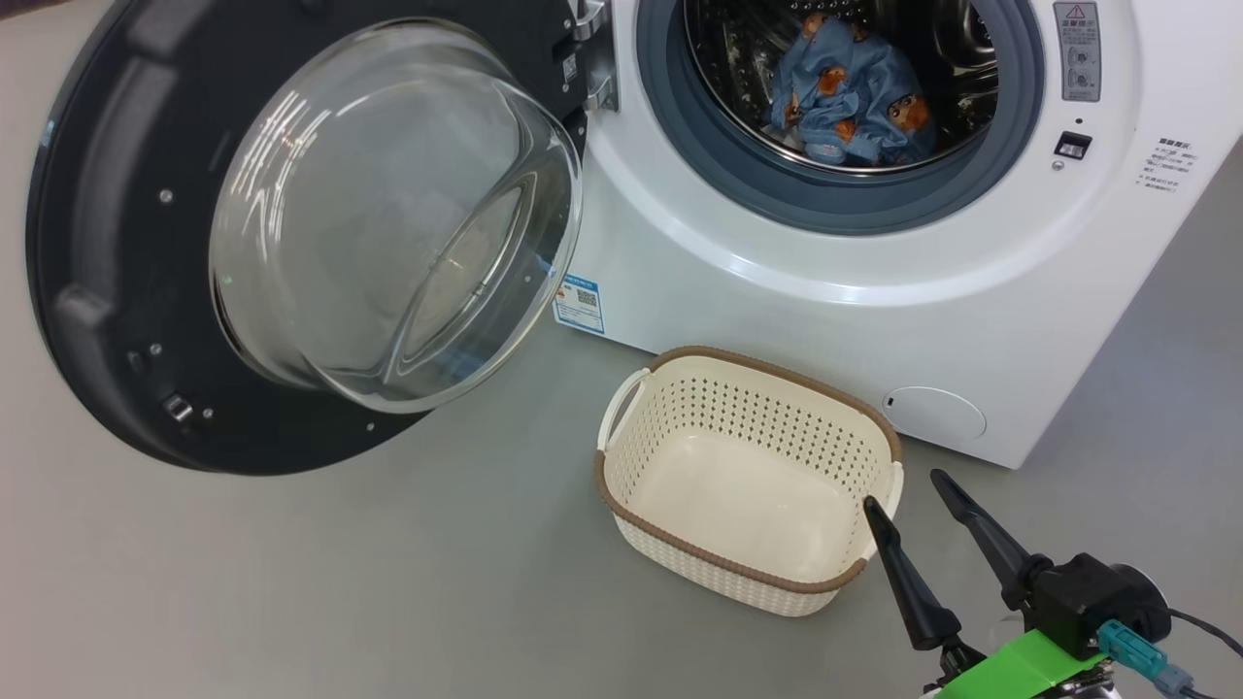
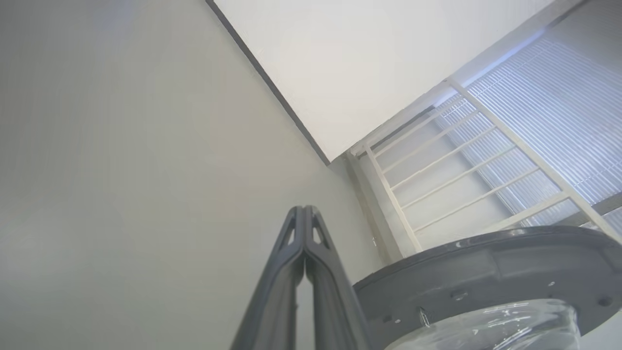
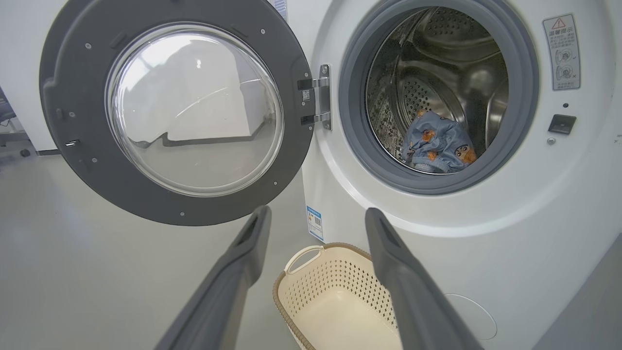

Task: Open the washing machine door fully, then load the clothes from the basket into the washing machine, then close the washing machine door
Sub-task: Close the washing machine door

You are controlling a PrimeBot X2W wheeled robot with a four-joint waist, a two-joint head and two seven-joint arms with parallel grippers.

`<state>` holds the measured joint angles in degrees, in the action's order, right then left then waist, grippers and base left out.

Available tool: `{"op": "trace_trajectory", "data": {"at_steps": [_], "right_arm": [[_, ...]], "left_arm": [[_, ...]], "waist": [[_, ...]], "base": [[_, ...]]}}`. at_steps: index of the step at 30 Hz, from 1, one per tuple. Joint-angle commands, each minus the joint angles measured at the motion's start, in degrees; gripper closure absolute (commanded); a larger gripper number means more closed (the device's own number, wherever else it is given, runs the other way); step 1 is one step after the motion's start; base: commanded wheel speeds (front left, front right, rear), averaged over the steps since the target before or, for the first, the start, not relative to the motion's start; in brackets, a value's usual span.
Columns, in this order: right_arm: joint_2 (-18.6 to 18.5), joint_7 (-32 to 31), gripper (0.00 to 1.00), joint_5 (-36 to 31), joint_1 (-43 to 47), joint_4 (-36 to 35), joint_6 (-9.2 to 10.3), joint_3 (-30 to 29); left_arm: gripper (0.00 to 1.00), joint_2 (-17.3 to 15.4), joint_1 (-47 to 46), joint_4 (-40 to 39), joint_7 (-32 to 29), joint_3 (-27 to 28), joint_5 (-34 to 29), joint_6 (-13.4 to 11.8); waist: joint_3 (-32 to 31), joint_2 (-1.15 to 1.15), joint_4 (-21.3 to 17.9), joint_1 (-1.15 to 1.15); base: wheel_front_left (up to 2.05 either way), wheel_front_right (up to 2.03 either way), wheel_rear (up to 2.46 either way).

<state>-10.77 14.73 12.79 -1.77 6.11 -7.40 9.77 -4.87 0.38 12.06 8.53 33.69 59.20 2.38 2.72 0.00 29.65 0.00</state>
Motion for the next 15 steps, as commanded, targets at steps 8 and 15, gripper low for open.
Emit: {"op": "trace_trajectory", "data": {"at_steps": [8,15], "right_arm": [[-0.2,0.3,0.0,0.0,0.0,-1.5,-0.09,0.8],[-0.4,0.3,0.0,0.1,0.1,-1.4,-0.09,1.0]], "left_arm": [[1.0,-5.8,-6.6,0.6,-5.4,9.3,12.2,-0.6],[1.0,-10.8,-12.3,4.7,-10.3,12.8,19.4,-3.1]], "waist": [[0.0,0.0,0.1,0.0],[-0.1,0.0,-0.1,0.0]], "base": [[0.0,0.0,0.0],[0.0,0.0,0.0]]}}
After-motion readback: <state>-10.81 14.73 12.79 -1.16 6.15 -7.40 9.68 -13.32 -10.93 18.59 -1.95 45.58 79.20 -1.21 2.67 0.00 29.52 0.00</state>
